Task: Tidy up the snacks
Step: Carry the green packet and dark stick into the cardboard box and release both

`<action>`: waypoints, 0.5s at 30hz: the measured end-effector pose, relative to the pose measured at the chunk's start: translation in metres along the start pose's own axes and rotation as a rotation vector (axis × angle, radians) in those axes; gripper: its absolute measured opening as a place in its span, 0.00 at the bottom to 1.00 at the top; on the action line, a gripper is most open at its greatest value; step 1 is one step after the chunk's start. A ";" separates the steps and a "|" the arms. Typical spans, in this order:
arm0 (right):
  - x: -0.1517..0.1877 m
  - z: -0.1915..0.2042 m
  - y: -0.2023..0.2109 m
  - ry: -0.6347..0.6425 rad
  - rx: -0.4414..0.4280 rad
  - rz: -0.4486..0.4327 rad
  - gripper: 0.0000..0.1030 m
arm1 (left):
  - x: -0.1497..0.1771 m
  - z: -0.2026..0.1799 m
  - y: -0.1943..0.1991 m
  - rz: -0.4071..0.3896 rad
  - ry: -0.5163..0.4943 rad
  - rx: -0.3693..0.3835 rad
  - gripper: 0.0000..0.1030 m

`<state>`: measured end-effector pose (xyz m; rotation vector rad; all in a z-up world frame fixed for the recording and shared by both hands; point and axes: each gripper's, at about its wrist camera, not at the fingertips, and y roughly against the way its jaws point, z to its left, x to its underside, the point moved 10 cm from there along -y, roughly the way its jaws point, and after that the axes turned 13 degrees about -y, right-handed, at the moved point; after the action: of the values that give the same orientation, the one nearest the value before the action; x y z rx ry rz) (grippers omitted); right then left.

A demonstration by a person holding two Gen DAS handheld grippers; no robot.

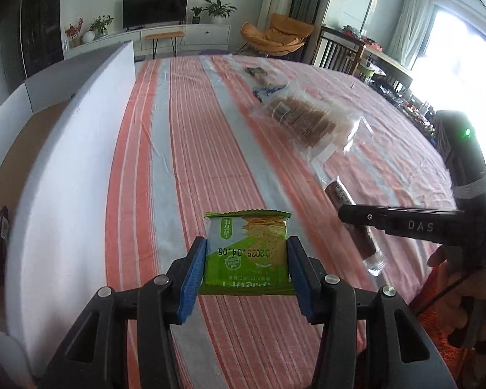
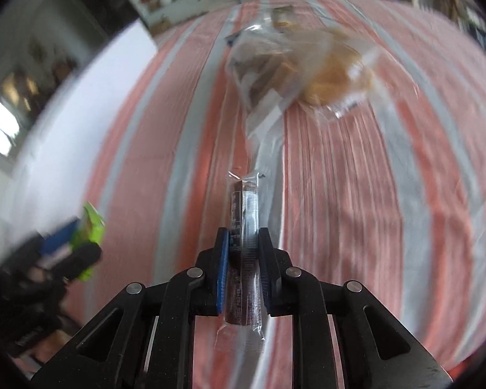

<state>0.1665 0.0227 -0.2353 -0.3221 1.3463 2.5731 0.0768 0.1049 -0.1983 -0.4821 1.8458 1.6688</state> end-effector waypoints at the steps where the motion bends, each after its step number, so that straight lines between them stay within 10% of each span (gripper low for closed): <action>1: -0.001 -0.004 0.004 -0.047 -0.052 0.003 0.17 | -0.004 -0.001 0.005 -0.013 -0.004 0.002 0.48; 7: -0.012 0.000 0.041 -0.189 -0.263 -0.006 0.17 | -0.031 -0.008 0.035 -0.073 0.000 0.049 0.48; 15: -0.015 0.156 0.086 0.056 -0.451 -0.006 0.17 | -0.064 0.090 0.124 -0.236 0.178 -0.067 0.48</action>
<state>0.1418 0.1022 -0.0772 -0.4721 0.7615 2.8601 0.0642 0.2033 -0.0655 -0.8674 1.7804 1.5726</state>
